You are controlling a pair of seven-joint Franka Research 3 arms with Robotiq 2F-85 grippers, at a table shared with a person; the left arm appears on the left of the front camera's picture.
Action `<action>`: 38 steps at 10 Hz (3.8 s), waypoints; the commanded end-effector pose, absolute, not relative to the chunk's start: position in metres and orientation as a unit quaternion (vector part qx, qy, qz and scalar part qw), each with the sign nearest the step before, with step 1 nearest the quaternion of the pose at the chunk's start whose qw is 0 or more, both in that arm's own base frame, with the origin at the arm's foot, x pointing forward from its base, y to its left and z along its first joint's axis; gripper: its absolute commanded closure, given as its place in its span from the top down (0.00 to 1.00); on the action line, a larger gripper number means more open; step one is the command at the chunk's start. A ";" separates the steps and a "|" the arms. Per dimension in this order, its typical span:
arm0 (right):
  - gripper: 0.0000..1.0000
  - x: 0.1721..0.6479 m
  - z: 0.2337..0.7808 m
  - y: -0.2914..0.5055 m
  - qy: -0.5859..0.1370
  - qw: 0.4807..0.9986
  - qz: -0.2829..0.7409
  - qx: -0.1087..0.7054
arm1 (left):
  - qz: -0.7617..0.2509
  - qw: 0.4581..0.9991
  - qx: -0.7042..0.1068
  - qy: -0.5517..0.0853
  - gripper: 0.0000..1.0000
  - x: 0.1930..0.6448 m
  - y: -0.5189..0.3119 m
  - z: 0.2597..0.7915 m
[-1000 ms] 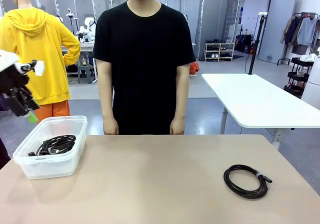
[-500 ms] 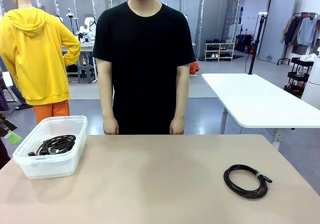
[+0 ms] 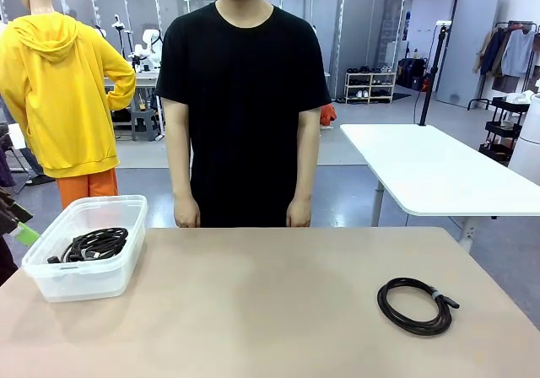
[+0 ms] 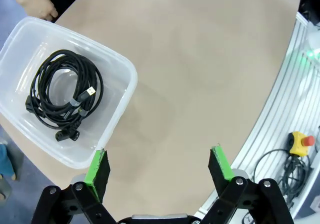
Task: Organize and store the cables.
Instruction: Place the USB Extension Cable into the Organizing box.
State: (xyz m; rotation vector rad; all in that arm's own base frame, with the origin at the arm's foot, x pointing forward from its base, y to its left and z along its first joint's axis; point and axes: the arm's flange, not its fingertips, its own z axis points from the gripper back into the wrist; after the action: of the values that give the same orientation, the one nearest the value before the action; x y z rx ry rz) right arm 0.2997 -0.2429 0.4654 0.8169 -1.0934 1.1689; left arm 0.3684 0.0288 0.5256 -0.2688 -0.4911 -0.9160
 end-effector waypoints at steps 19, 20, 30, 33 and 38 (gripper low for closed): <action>0.99 0.444 0.406 -0.047 -0.126 0.896 0.412 0.107 | -0.432 0.864 -0.129 -0.224 1.00 0.371 0.031 0.532; 0.99 0.455 0.390 -0.043 -0.107 0.917 0.370 0.107 | -0.432 0.864 -0.129 -0.224 1.00 0.371 0.031 0.532; 0.99 0.517 0.297 -0.031 -0.031 0.975 0.218 0.010 | -0.432 0.864 -0.129 -0.224 1.00 0.371 0.031 0.532; 0.02 0.507 0.298 -0.018 -0.037 0.976 0.211 -0.041 | -0.432 0.864 -0.129 -0.224 1.00 0.371 0.031 0.532; 0.00 0.512 0.296 -0.010 -0.035 0.982 0.186 -0.026 | -0.432 0.864 -0.129 -0.224 1.00 0.371 0.031 0.532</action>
State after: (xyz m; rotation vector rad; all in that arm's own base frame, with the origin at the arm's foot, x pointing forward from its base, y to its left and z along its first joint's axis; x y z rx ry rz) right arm 0.5139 -0.0144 0.3027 -0.0451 -0.0661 0.4027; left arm 0.3702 0.0307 0.5267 -0.2718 -0.4922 -0.9146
